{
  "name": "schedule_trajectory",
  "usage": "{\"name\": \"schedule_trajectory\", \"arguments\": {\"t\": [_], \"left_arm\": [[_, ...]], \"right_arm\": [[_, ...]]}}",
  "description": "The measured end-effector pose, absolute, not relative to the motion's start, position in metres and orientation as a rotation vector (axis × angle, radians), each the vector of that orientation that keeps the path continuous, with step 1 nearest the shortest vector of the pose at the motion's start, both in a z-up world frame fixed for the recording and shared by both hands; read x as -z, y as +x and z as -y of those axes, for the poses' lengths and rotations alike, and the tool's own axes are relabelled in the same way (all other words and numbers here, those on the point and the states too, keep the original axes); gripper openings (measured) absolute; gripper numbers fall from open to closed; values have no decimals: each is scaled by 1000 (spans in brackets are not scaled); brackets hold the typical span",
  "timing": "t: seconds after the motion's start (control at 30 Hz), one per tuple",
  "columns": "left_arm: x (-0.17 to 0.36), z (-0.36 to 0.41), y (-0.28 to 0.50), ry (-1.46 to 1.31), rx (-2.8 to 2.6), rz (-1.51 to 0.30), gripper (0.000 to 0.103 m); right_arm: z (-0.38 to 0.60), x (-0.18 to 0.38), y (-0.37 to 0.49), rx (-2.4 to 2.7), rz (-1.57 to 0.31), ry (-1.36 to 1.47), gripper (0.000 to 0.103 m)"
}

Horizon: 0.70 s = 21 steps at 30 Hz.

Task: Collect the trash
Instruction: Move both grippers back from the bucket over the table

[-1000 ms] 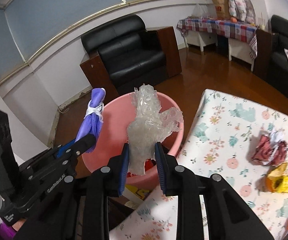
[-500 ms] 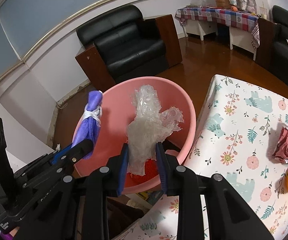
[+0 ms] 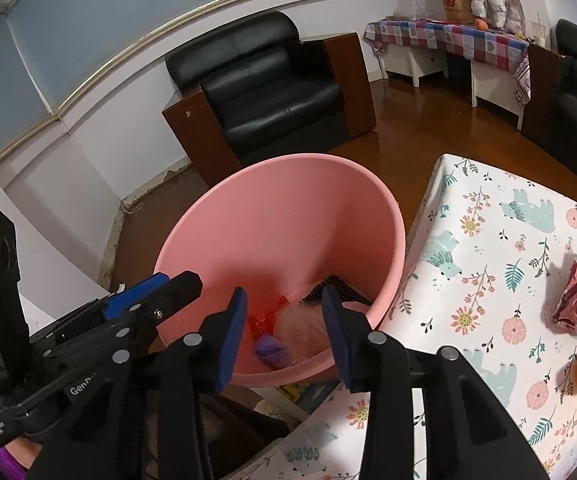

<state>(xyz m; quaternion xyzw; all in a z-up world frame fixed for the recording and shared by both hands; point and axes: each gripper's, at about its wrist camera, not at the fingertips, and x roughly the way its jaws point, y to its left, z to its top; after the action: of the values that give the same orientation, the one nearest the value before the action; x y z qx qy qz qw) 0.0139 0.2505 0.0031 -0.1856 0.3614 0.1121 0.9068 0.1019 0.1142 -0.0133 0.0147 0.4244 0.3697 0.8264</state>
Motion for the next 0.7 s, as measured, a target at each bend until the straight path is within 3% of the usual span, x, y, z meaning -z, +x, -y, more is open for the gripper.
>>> {"name": "schedule_trajectory", "arguments": {"t": [0.2, 0.7], "left_arm": [[-8, -250, 10, -416, -216, -722, 51], [-26, -201, -3, -301, -206, -701, 51]], "right_arm": [[-104, 10, 87, -789, -877, 27, 40], [-36, -12, 27, -737, -739, -33, 42]]}}
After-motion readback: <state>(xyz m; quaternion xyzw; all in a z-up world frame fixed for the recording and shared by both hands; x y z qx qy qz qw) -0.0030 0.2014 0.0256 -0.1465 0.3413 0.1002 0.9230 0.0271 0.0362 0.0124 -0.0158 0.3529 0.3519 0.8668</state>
